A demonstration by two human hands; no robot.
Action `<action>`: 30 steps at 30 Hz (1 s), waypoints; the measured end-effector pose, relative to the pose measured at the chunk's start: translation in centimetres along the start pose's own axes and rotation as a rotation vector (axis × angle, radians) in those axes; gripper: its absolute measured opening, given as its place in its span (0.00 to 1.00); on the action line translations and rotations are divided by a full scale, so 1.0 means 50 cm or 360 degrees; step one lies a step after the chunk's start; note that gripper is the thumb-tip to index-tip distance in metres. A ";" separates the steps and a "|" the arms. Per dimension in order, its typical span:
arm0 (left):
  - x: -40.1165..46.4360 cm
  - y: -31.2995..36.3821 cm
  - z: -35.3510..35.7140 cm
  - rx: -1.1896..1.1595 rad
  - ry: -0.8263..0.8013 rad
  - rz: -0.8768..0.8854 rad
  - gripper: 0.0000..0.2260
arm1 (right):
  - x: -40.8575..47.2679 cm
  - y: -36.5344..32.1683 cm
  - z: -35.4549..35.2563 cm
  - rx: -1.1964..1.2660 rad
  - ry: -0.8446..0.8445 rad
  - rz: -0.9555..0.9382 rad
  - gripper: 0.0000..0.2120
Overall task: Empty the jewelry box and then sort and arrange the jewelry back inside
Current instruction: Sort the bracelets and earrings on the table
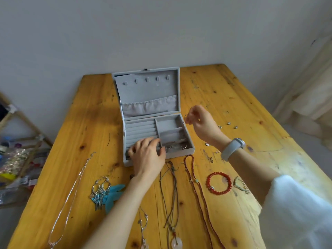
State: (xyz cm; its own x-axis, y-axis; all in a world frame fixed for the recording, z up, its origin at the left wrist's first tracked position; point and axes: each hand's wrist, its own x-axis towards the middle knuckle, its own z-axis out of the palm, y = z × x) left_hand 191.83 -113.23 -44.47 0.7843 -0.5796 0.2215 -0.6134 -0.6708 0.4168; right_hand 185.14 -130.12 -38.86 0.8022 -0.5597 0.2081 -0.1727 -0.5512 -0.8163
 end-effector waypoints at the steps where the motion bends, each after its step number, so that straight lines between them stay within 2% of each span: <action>1: 0.006 0.006 -0.002 0.0008 0.0003 0.0043 0.15 | -0.014 -0.002 -0.013 0.0040 0.0075 -0.0021 0.11; 5: 0.031 0.049 -0.005 -0.0020 -0.0015 0.0267 0.11 | -0.065 0.013 -0.050 0.0082 0.0198 -0.0052 0.06; 9: 0.040 0.097 0.005 0.0151 -0.0269 0.0231 0.14 | -0.097 0.030 -0.079 0.0080 0.0221 -0.0027 0.04; 13: 0.032 0.107 0.018 0.0202 -0.0279 0.0192 0.14 | -0.113 0.045 -0.100 0.0057 0.0235 -0.0006 0.04; 21: 0.031 0.097 0.013 -0.0162 -0.0213 0.0117 0.08 | -0.135 0.060 -0.119 0.0050 0.0228 0.0038 0.03; 25: 0.042 0.113 -0.031 -0.0396 -0.0179 0.0189 0.07 | -0.138 0.051 -0.133 -0.0021 0.0208 0.0058 0.07; 30: 0.044 0.162 -0.125 -0.0914 -0.0084 0.0319 0.05 | -0.161 0.025 -0.176 0.0017 0.0292 0.0022 0.09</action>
State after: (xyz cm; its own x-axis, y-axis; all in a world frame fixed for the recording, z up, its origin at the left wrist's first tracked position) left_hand 189.17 -117.03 -35.10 0.6441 -0.7008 0.3067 -0.5886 -0.1980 0.7838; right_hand 173.43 -131.76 -36.83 0.6818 -0.6711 0.2912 -0.1761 -0.5369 -0.8251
